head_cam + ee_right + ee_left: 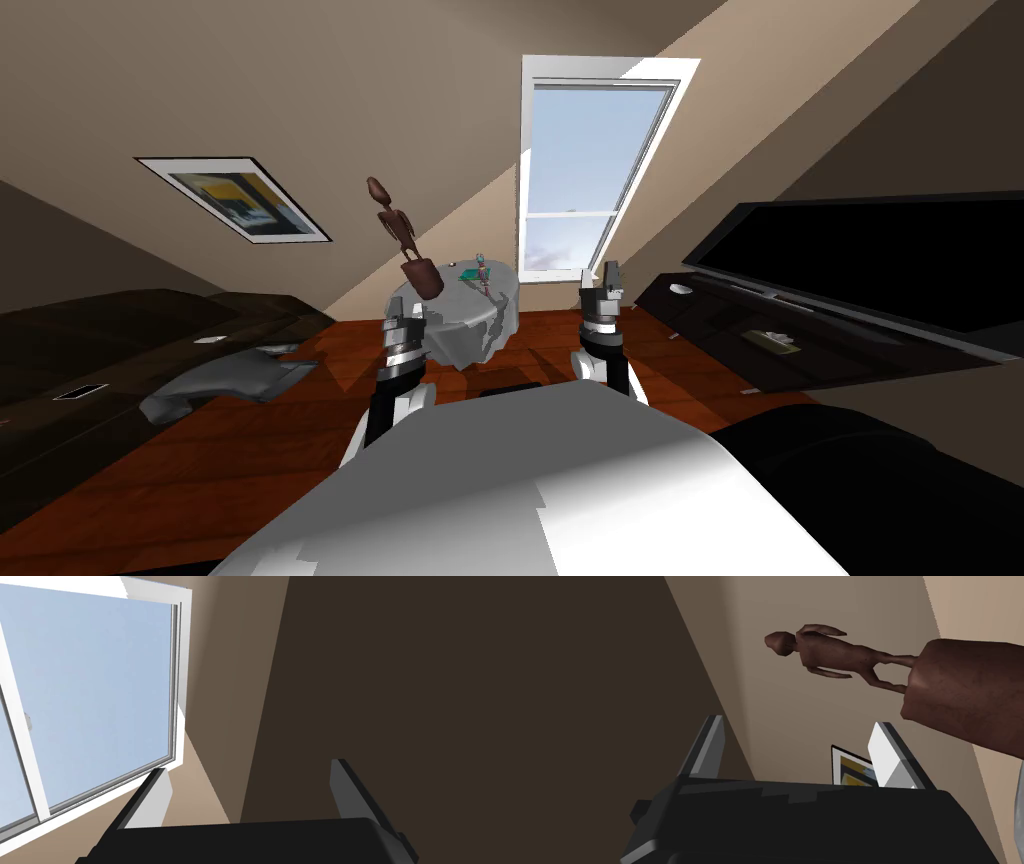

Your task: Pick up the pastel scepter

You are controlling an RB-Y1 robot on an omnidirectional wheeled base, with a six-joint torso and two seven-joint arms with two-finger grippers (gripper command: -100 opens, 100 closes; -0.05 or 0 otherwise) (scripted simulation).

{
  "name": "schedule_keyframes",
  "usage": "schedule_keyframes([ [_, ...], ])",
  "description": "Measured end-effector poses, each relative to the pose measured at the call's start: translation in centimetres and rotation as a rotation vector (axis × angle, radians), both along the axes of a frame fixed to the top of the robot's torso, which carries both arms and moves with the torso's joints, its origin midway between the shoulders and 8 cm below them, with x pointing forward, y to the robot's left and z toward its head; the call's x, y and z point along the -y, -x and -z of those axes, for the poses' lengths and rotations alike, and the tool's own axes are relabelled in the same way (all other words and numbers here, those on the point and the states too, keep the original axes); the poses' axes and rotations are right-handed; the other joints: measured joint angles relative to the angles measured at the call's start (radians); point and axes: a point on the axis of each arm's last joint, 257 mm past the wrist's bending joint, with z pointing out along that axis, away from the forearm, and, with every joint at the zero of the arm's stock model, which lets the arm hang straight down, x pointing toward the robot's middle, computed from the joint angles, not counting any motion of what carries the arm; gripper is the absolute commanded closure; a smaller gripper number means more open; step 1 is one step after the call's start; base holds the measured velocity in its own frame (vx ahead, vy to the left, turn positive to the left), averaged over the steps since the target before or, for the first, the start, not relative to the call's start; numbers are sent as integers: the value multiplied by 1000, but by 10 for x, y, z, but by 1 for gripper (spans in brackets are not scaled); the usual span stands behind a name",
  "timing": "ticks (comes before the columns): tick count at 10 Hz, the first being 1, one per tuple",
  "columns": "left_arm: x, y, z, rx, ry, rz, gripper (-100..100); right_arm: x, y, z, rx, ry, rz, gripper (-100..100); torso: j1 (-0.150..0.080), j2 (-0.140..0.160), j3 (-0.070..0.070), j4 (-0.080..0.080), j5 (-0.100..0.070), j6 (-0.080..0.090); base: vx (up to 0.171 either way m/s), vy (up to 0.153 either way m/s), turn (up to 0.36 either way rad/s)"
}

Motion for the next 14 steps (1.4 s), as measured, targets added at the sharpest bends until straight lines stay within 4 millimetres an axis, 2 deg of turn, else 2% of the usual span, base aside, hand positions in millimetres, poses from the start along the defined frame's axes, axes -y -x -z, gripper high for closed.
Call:
schedule_keyframes([
  [5,12,-22,17,-73,-127,34,-100,0,0,0,0,0,0,0,2,1,0,0,0,0,-14,22,-134],
  [14,23,-72,62,-240,-441,35,-100,0,0,0,0,0,0,0,2,1,0,0,1,0,-17,34,-180],
])
